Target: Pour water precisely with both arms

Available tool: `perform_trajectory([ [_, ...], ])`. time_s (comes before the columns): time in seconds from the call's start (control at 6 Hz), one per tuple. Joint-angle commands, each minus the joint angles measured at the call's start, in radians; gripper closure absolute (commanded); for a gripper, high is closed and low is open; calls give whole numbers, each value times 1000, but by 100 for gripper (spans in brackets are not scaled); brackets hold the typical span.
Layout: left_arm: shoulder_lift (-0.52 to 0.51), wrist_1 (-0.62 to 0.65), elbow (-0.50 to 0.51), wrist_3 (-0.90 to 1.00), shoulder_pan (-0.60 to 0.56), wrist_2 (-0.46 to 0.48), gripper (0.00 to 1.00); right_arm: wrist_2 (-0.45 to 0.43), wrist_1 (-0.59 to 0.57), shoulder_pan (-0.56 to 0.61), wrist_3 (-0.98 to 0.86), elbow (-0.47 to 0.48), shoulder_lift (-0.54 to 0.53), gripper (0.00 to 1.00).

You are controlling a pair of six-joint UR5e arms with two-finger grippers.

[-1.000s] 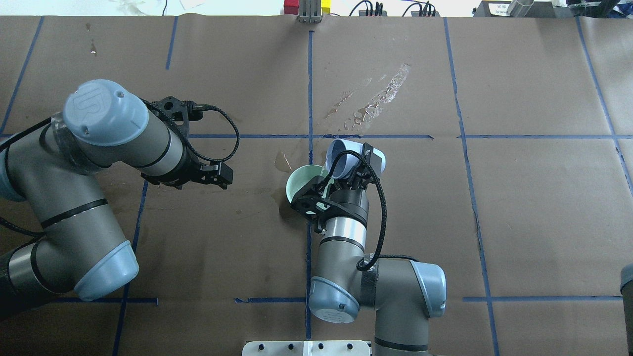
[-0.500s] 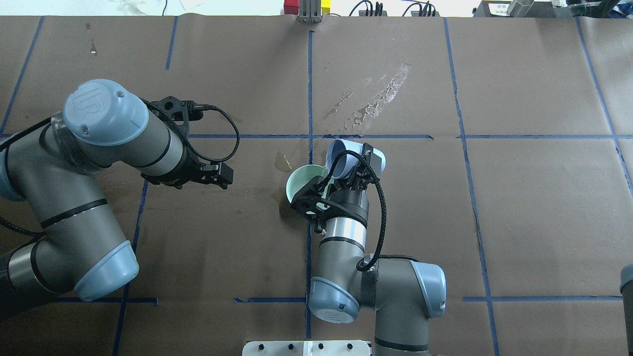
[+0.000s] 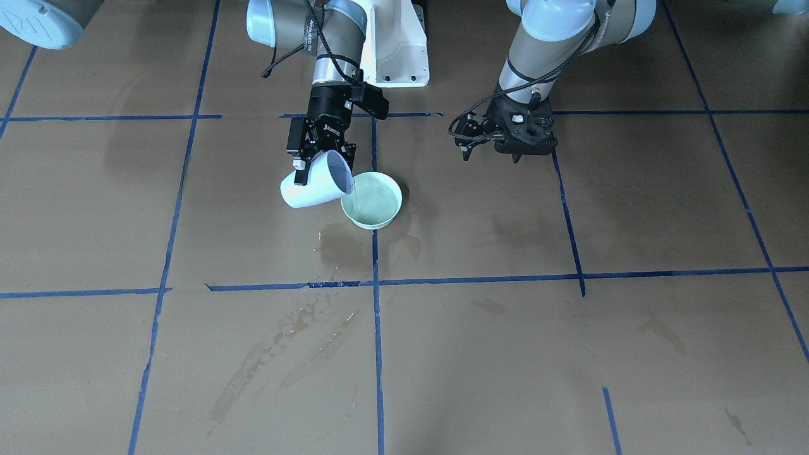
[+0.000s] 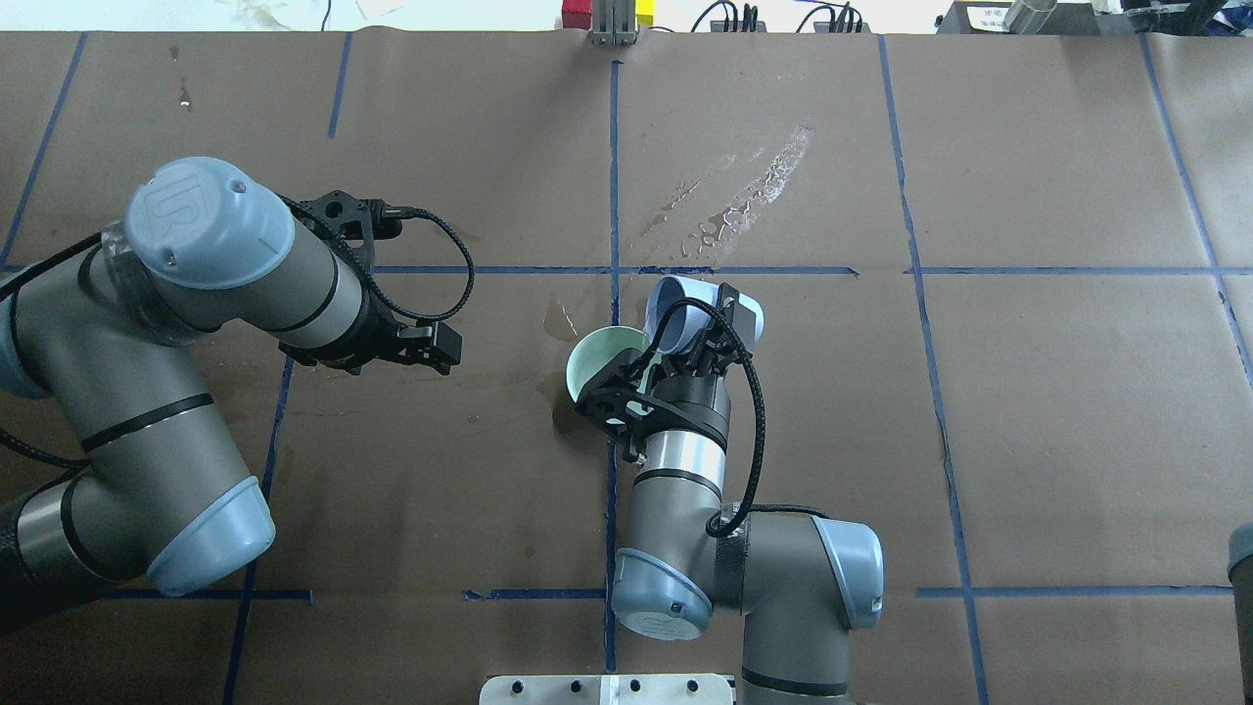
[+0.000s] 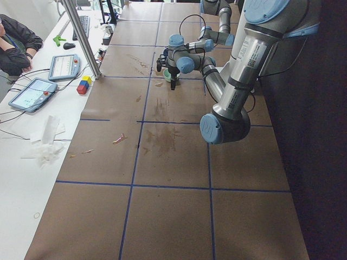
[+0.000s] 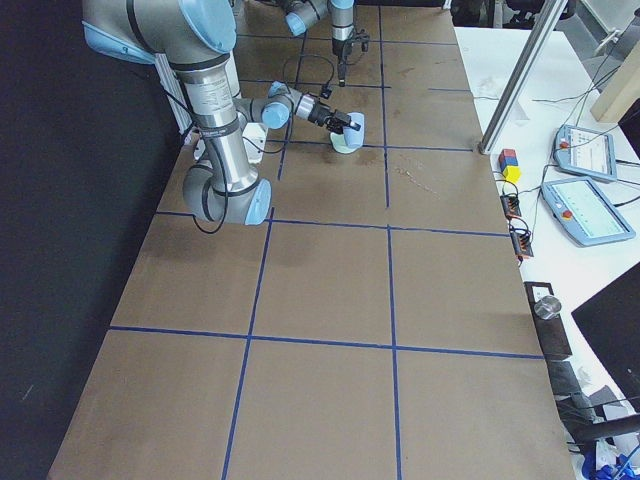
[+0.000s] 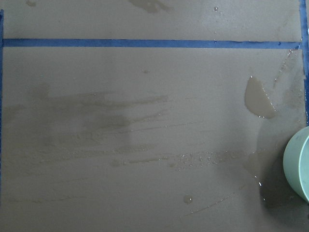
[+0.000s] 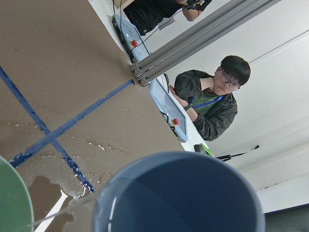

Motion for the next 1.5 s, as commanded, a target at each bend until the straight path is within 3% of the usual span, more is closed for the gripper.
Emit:
perform_trajectory([
  [0.0, 0, 0, 0, 0, 0, 0, 0, 0, 0, 0, 0, 0, 2, 100],
  [0.83, -3, 0, -1, -3, 0, 0, 0, 3, 11, 6, 17, 29, 9, 100],
  [1.0, -5, 0, -1, -3, 1, 0, 0, 12, 11, 9, 52, 83, 2, 100],
  [1.33, -6, 0, -1, -5, 0, -2, 0, 111, 41, 31, 151, 193, -9, 100],
])
